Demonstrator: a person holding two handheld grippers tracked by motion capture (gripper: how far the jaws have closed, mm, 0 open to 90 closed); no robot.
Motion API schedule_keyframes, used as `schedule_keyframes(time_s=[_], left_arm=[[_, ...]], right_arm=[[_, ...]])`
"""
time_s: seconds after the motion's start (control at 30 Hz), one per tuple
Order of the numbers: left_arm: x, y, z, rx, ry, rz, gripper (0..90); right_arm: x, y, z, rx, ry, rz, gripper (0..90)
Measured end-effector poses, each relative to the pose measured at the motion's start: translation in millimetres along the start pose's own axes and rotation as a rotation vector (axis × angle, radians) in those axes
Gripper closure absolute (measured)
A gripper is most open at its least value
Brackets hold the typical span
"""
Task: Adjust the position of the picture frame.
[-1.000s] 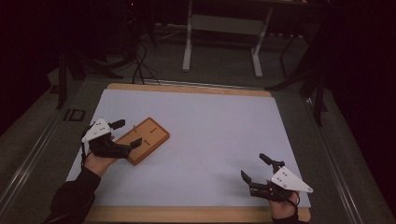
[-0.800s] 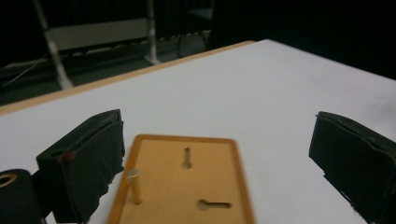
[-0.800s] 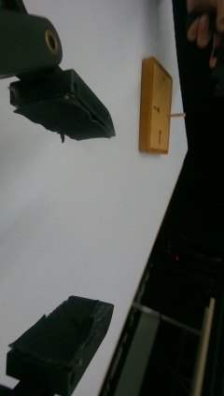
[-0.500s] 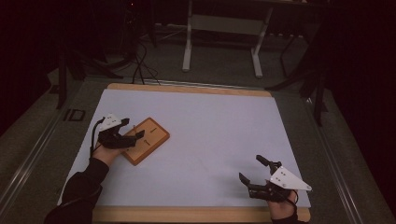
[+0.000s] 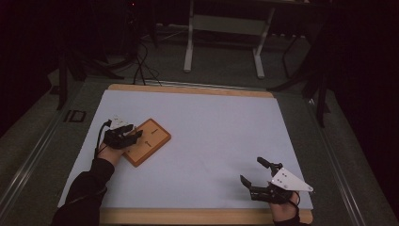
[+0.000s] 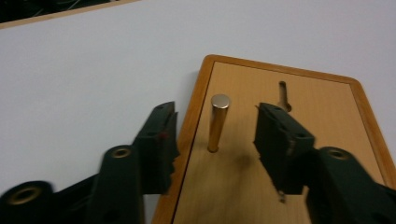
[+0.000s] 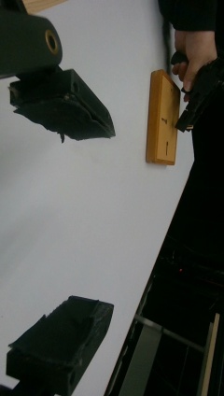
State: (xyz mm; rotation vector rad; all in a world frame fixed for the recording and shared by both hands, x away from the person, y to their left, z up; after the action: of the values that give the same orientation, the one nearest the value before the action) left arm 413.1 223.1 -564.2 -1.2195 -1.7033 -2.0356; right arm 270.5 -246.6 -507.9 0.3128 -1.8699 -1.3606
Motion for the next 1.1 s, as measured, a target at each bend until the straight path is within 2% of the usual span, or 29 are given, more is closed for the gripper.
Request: schedule_keyframes(time_s=[0.1,0.23,0.4,0.47,0.53,0.57,0.6,0.63,0.73,0.9,1.1], left_arm=[[0.7,0.5,0.7,0.010,-0.019,-0.017,57.6],[0.5,1.8,-0.2,-0.001,-0.032,-0.033,65.8],[-3.7,2.1,-1.3,-0.006,-0.026,-0.027,68.3],[-4.9,1.7,-1.3,0.002,-0.021,-0.035,75.3],[-6.5,1.4,-2.4,0.005,-0.028,-0.030,78.8],[-6.7,1.4,-1.9,0.007,-0.012,-0.030,78.8],[-6.7,1.4,-1.0,0.014,-0.015,-0.029,81.8],[-7.2,1.0,-0.1,0.022,-0.024,-0.025,82.3],[-9.4,-0.5,-0.7,0.027,-0.016,-0.022,82.9],[-9.6,-0.7,-0.8,0.008,-0.001,-0.024,84.3],[-9.0,-0.6,-1.0,0.012,-0.005,-0.027,84.7]], right_arm=[[0.0,-0.2,-0.3,-0.003,0.003,0.000,13.3],[-0.4,-0.6,-0.5,-0.007,0.007,0.003,13.3],[-0.7,-0.7,0.3,-0.004,0.012,0.005,13.3],[-0.8,-0.9,0.1,-0.004,0.015,0.007,13.3],[-1.4,-1.5,-0.1,-0.007,0.018,0.010,13.3],[-1.4,-1.5,-0.1,-0.007,0.018,0.010,13.3],[-1.6,-1.7,-0.1,-0.008,0.020,0.012,13.3],[-1.8,-1.8,0.1,-0.009,0.022,0.012,13.3],[-2.2,-2.0,0.4,-0.007,0.027,0.016,13.3],[-2.3,-2.2,0.4,-0.008,0.029,0.017,13.4],[-2.5,-2.2,0.0,-0.009,0.032,0.016,13.4]])
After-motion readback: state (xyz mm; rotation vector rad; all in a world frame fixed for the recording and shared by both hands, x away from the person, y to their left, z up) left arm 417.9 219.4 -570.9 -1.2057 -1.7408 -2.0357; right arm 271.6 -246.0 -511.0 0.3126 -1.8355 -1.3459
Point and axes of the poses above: each handheld gripper's, and its own axes: x roughly backward along the jaws, y roughly out of its top, z roughly to its left, the point moved 5 cm from there along -x, roughly forward along the jaws, and after that the axes turned 11 degrees about z, right-handed, at the moved point
